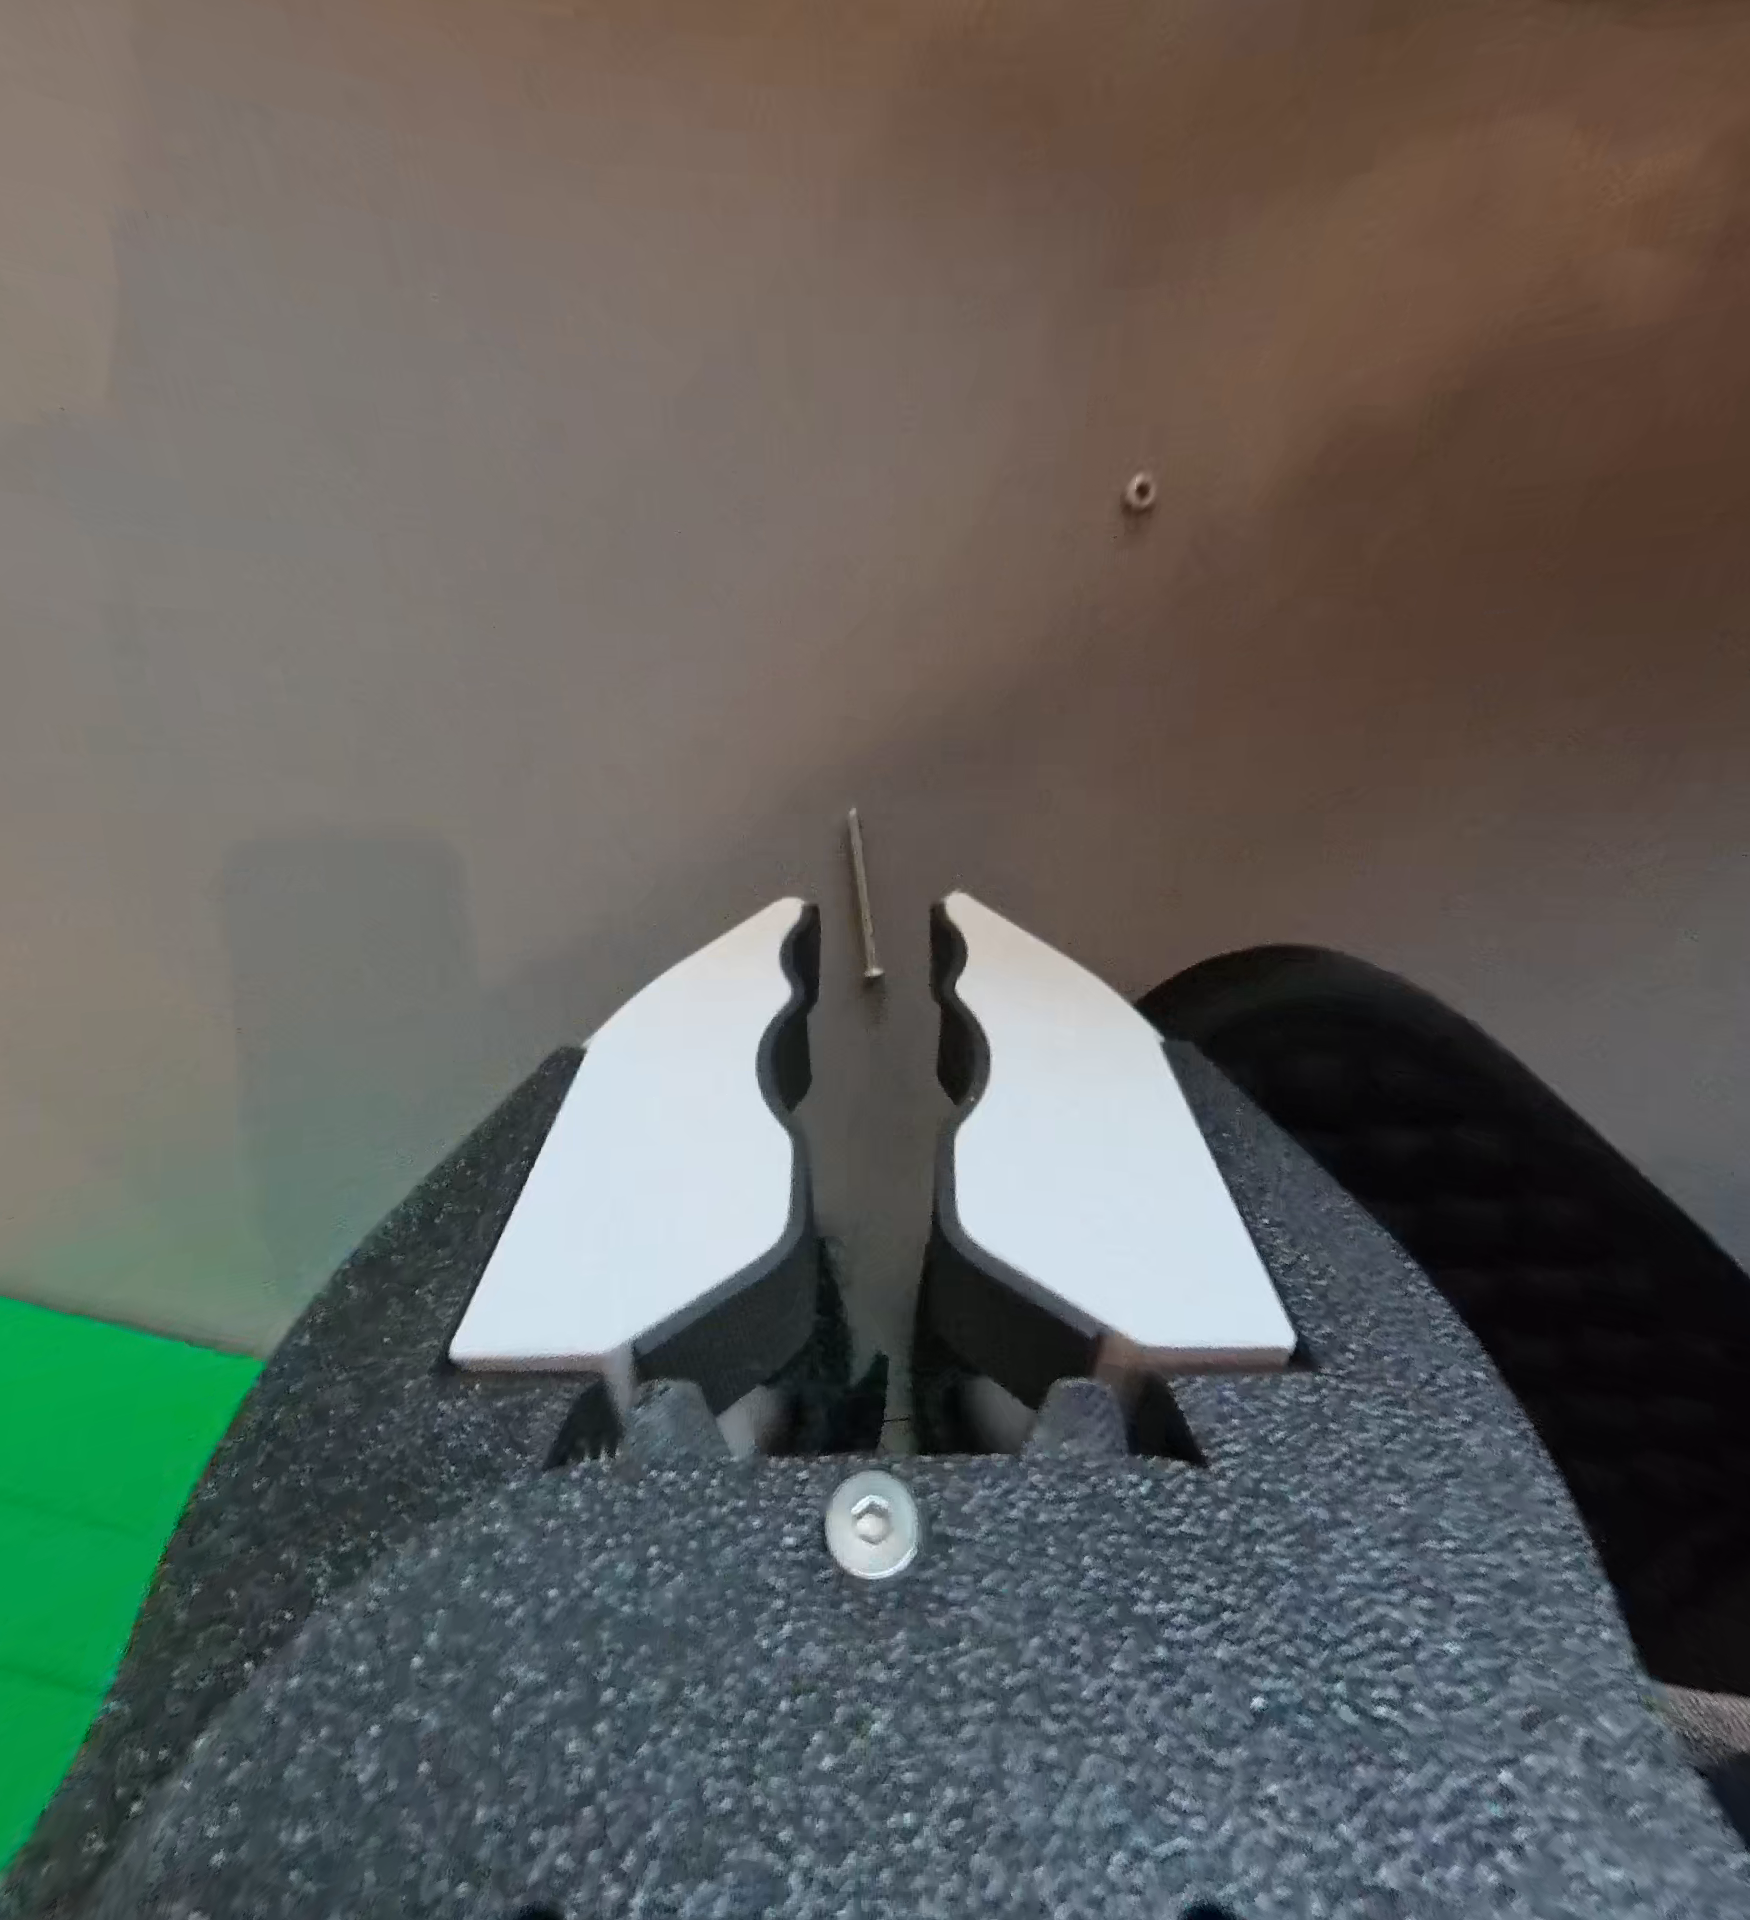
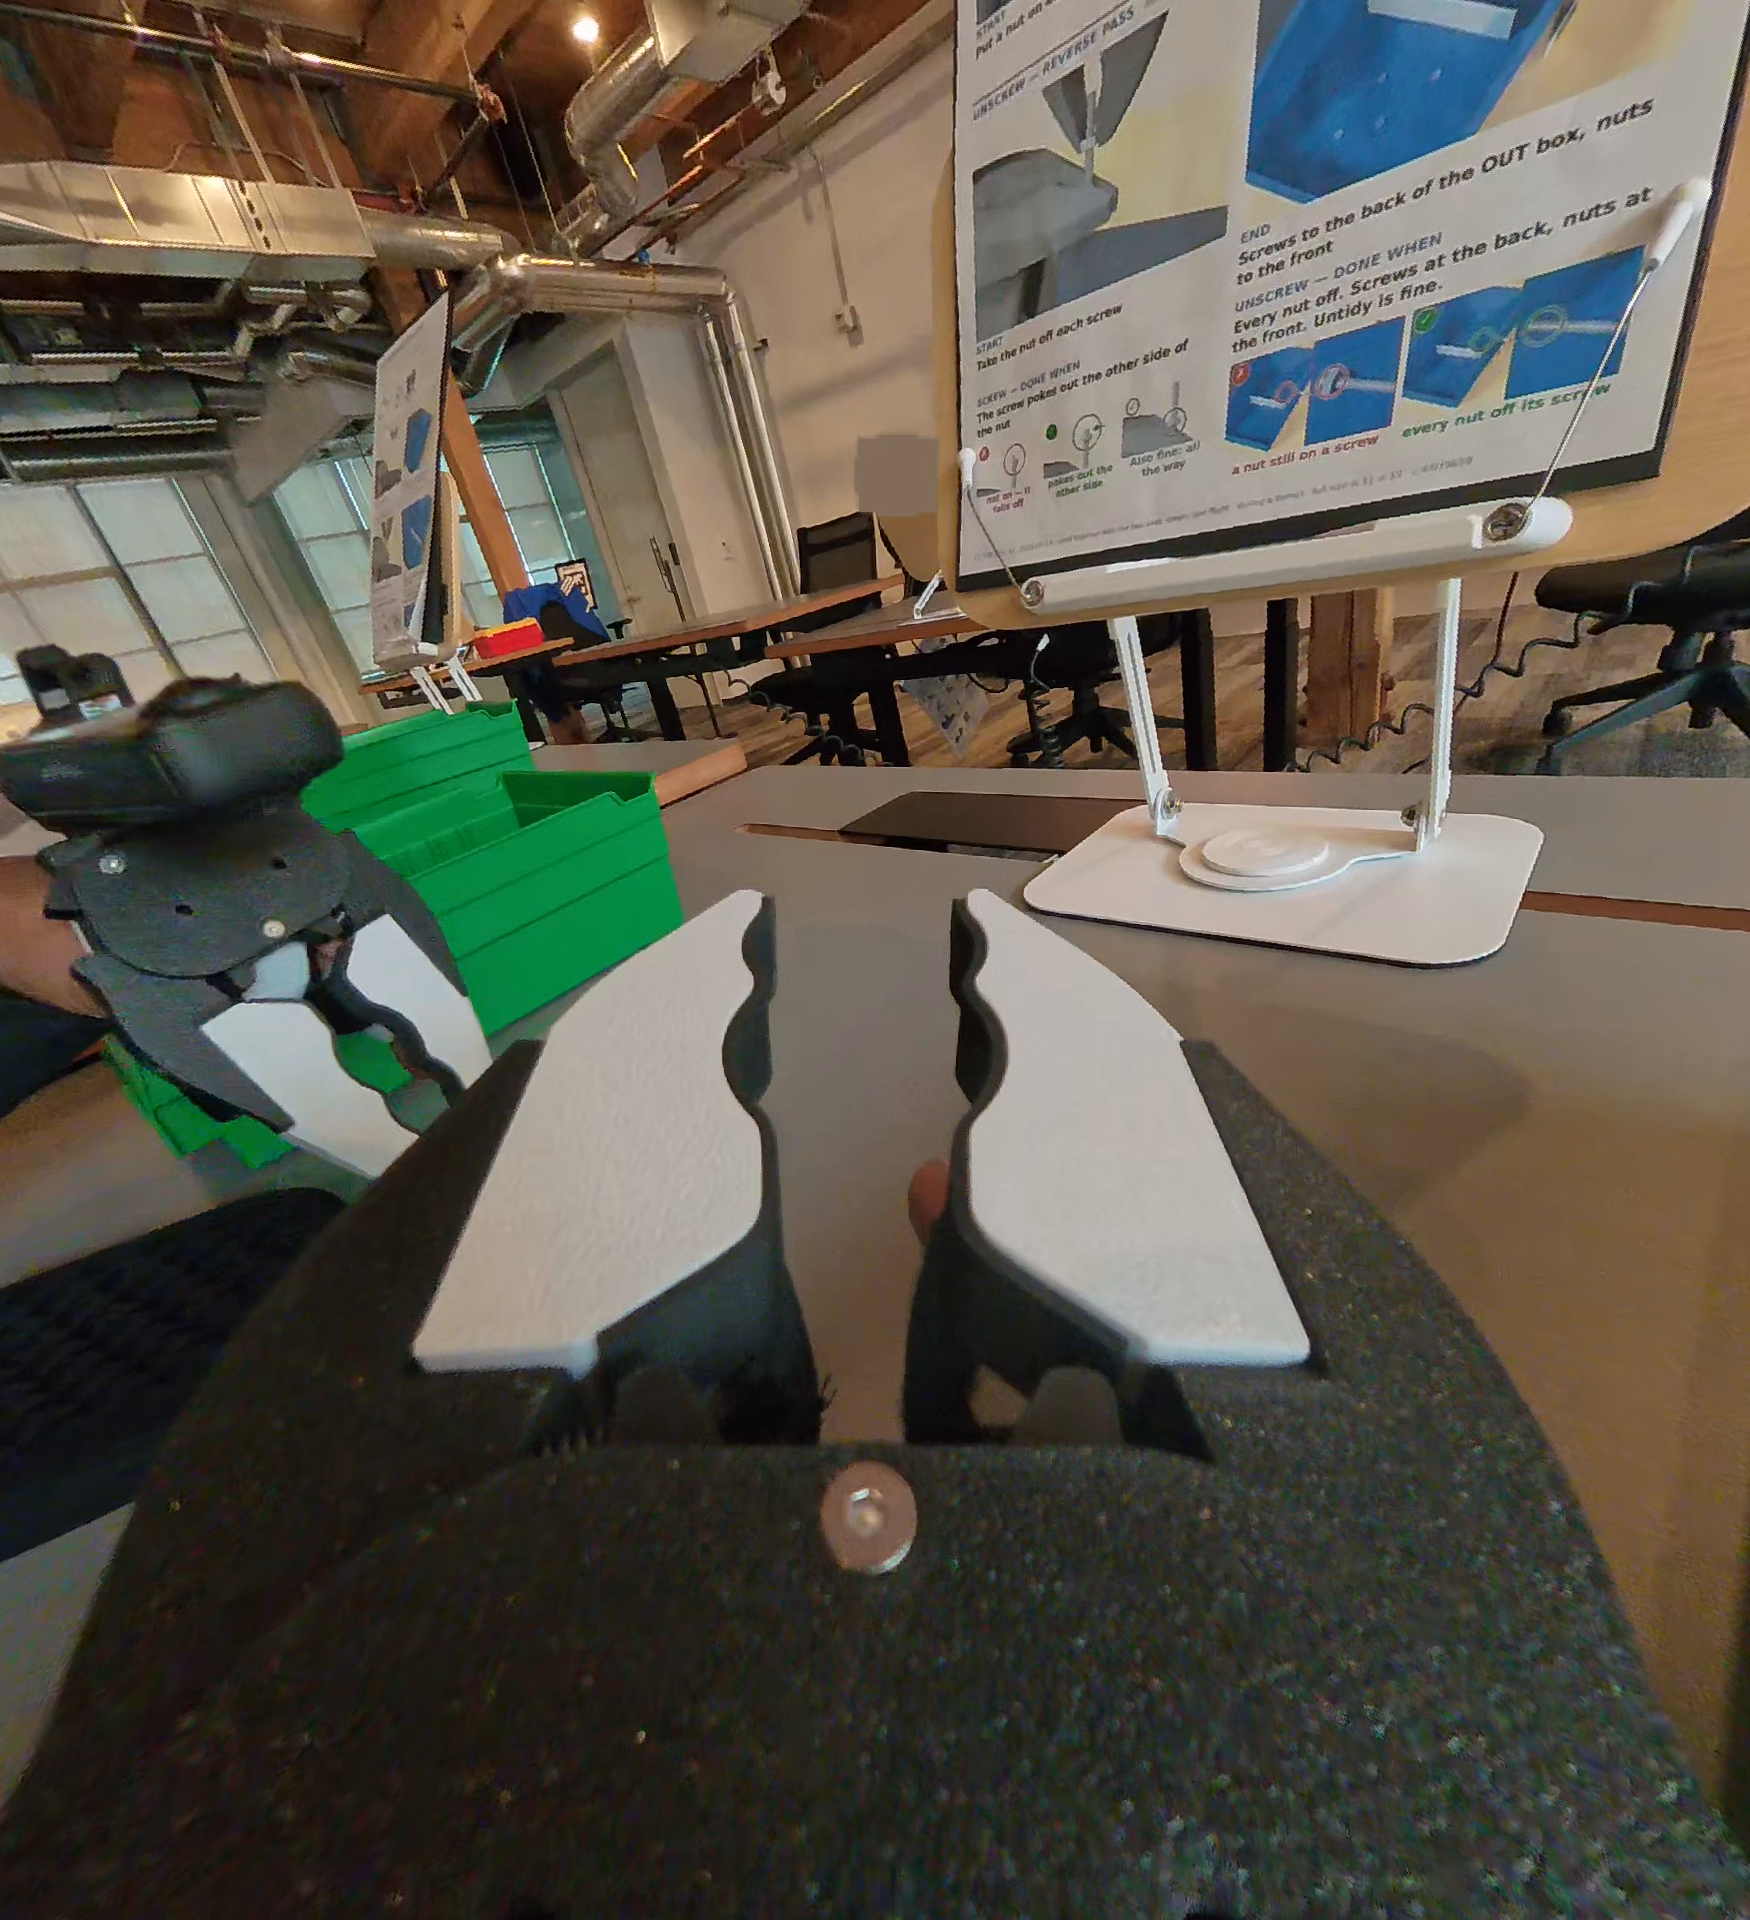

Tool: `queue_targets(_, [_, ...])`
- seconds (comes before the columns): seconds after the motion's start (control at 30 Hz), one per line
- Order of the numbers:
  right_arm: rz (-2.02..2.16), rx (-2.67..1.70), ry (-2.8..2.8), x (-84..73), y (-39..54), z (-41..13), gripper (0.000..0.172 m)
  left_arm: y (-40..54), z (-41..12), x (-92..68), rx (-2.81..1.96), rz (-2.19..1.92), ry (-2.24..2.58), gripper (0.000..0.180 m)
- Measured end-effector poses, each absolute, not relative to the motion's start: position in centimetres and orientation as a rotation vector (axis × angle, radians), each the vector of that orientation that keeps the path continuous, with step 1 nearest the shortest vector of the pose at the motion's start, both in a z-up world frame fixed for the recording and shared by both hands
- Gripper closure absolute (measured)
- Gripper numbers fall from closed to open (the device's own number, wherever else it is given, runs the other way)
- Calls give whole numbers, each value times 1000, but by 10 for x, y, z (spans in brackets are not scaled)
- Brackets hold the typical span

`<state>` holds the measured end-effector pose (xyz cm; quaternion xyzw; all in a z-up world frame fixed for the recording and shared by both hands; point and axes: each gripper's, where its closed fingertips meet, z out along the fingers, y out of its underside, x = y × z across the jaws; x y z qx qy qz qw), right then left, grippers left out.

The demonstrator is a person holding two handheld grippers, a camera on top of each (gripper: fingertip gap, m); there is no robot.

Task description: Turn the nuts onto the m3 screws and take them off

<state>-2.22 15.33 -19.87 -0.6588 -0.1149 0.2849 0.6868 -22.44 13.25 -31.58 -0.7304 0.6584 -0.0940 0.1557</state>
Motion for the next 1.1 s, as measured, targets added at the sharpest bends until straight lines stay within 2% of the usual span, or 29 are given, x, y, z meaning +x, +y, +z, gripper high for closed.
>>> queue_targets(0.33, [633,-1474,-257,-22,153,-199,141,139,-342,-240,-2172,-166,1927,163])
queue_targets(0.43, [632,-1473,-255,-21,153,-199,141,137,-343,-239,-2187,-203,1925,166])
queue_targets(0.5, [631,-1473,-254,-21,153,-198,141,133,-344,-238,-2205,-253,1924,176])
queue_targets(0.7, [631,-1475,-262,-23,153,-199,141,134,-342,-235,-2172,-315,1863,177])
queue_targets(0.8, [634,-1486,-281,-27,153,-201,141,133,-327,-219,-2075,-450,1750,177])
queue_targets(0.93, [656,-1486,-334,-36,151,-203,141,129,-281,-187,-1813,-699,1568,177])
queue_targets(1.1, [829,-1396,-510,-69,127,-193,141,116,-238,-153,-1534,-969,1369,177])
